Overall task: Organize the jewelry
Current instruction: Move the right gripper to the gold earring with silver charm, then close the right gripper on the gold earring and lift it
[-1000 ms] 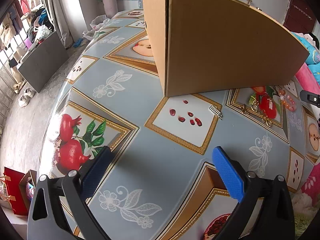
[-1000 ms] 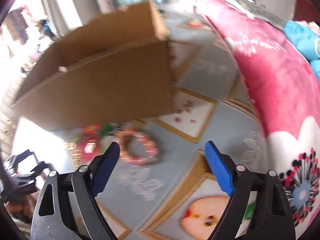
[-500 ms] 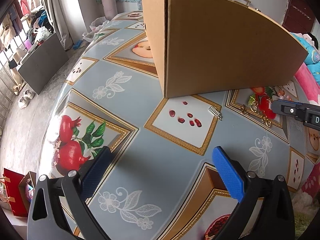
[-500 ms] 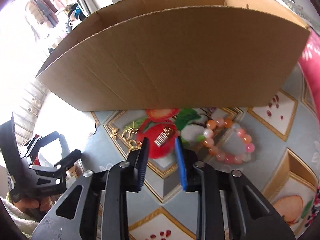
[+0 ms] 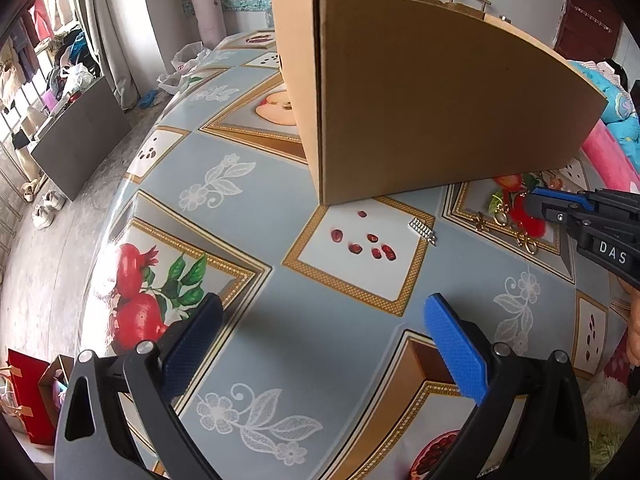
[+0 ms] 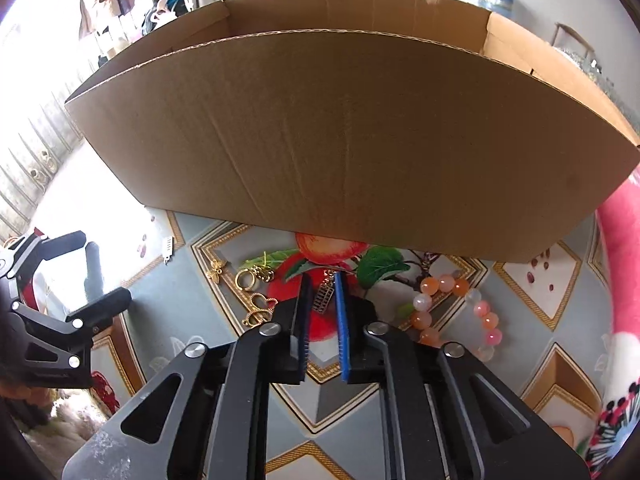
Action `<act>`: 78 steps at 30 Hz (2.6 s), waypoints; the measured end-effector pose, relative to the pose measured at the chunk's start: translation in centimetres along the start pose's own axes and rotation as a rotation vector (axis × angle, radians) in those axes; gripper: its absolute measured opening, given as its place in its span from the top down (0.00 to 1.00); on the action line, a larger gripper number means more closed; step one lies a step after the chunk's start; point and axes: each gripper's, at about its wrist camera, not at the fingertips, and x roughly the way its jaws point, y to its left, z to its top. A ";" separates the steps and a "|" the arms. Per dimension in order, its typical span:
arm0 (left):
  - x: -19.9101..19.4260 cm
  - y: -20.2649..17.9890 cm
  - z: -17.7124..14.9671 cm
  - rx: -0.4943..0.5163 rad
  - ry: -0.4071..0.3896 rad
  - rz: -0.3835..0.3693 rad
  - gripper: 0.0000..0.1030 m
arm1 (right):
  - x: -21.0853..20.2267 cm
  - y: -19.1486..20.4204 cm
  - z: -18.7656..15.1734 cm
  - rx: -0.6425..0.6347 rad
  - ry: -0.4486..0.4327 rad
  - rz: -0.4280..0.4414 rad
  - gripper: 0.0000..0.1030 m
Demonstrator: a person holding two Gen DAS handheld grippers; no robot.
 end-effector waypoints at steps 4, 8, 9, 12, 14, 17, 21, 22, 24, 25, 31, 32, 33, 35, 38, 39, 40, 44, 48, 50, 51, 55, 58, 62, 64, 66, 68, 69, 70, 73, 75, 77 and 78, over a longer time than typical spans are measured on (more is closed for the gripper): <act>-0.8 -0.8 0.6 0.013 -0.044 -0.037 0.07 | -1.2 -1.8 -0.8 0.038 0.007 0.027 0.97; -1.0 -1.5 1.3 0.020 -0.073 -0.073 0.14 | -1.7 -2.9 -1.6 0.067 0.004 0.052 0.97; -1.0 -1.6 1.5 0.020 -0.077 -0.079 0.17 | -1.4 -3.8 -2.1 0.071 0.002 0.056 0.97; -1.0 -2.1 2.2 0.024 -0.091 -0.099 0.28 | -1.5 -4.8 -2.8 0.072 -0.004 0.059 0.97; -0.8 -2.4 2.6 0.030 -0.085 -0.110 0.35 | -1.6 -5.5 -3.3 0.074 -0.007 0.063 0.97; -0.2 -2.7 2.7 0.032 -0.063 -0.126 0.44 | -1.8 -6.2 -3.5 0.085 -0.009 0.079 0.97; 0.6 -3.0 2.6 0.025 -0.039 -0.143 0.54 | -2.0 -7.6 -3.6 0.133 -0.011 0.131 0.97; 0.6 -3.1 2.6 0.031 -0.042 -0.144 0.56 | -2.0 -7.9 -3.7 0.145 -0.010 0.146 0.97; 0.7 -3.4 2.7 0.044 -0.044 -0.147 0.61 | -2.0 -8.3 -3.8 0.156 -0.011 0.163 0.97; 0.8 -3.6 2.8 0.051 -0.043 -0.144 0.63 | -2.0 -8.2 -3.8 0.155 -0.011 0.161 0.97; 1.1 -4.7 3.3 0.117 -0.043 -0.115 0.80 | -2.4 -9.1 -3.8 0.152 -0.017 0.169 0.97; 1.2 -5.1 3.3 0.136 -0.045 -0.104 0.80 | -2.3 -9.0 -3.8 0.152 -0.017 0.171 0.97; 1.2 -5.3 3.3 0.156 -0.048 -0.093 0.81 | -2.2 -9.1 -3.8 0.155 -0.018 0.173 0.97; 1.3 -5.7 3.4 0.171 -0.054 -0.086 0.85 | -2.1 -9.1 -3.9 0.158 -0.018 0.177 0.97; 1.4 -6.0 3.5 0.174 -0.059 -0.085 0.87 | -1.9 -9.2 -4.1 0.156 -0.019 0.181 0.97; 1.4 -6.1 3.5 0.177 -0.061 -0.085 0.87 | -1.8 -9.2 -4.1 0.154 -0.020 0.181 0.97; 1.4 -6.1 3.5 0.180 -0.063 -0.085 0.87 | -2.1 -9.1 -4.0 0.153 -0.021 0.182 0.97; 1.4 -6.2 3.5 0.185 -0.063 -0.092 0.87 | -2.1 -9.0 -4.0 0.153 -0.023 0.184 0.97; 1.4 -5.6 3.3 0.189 -0.066 -0.095 0.87 | -2.0 -8.9 -4.0 0.155 -0.022 0.186 0.98; 1.6 -5.8 3.5 0.191 -0.065 -0.097 0.87 | -2.0 -8.9 -4.0 0.159 -0.020 0.190 0.98; 1.5 -5.7 3.5 0.192 -0.066 -0.100 0.87 | -2.0 -8.9 -4.0 0.160 -0.019 0.192 0.98; 1.3 -5.8 3.4 0.206 -0.073 -0.102 0.87 | -1.8 -8.5 -4.1 0.160 -0.018 0.192 0.98; 0.9 -5.6 3.3 0.206 -0.079 -0.105 0.87 | -2.0 -8.2 -4.2 0.156 -0.025 0.192 0.98; 0.0 -5.5 3.0 0.196 -0.091 -0.106 0.87 | -2.7 -7.8 -4.3 0.143 -0.039 0.191 0.98; -0.4 -5.3 3.0 0.193 -0.098 -0.106 0.87 | -3.0 -7.7 -4.6 0.138 -0.044 0.191 0.98; -0.8 -5.1 3.1 0.189 -0.103 -0.106 0.87 | -3.6 -7.3 -4.9 0.134 -0.050 0.193 0.98; -1.1 -5.1 3.0 0.185 -0.108 -0.109 0.87 | -4.0 -7.0 -5.1 0.131 -0.056 0.196 0.98; -1.2 -5.1 3.0 0.183 -0.111 -0.110 0.87 | -4.3 -6.8 -5.3 0.127 -0.060 0.191 0.98; -1.3 -5.1 2.9 0.183 -0.112 -0.109 0.87 | -4.5 -6.5 -5.4 0.122 -0.063 0.186 0.97; -1.4 -5.2 2.7 0.180 -0.118 -0.110 0.87 | -4.4 -6.2 -5.3 0.112 -0.072 0.161 0.85; -1.5 -5.2 2.6 0.179 -0.122 -0.113 0.87 | -4.2 -5.9 -5.0 0.094 -0.075 0.147 0.76; -1.6 -5.2 2.6 0.177 -0.125 -0.114 0.87 | -3.7 -5.7 -4.5 0.078 -0.069 0.136 0.76; -1.6 -5.1 2.5 0.175 -0.125 -0.114 0.87 | -3.4 -5.4 -4.4 0.071 -0.061 0.132 0.76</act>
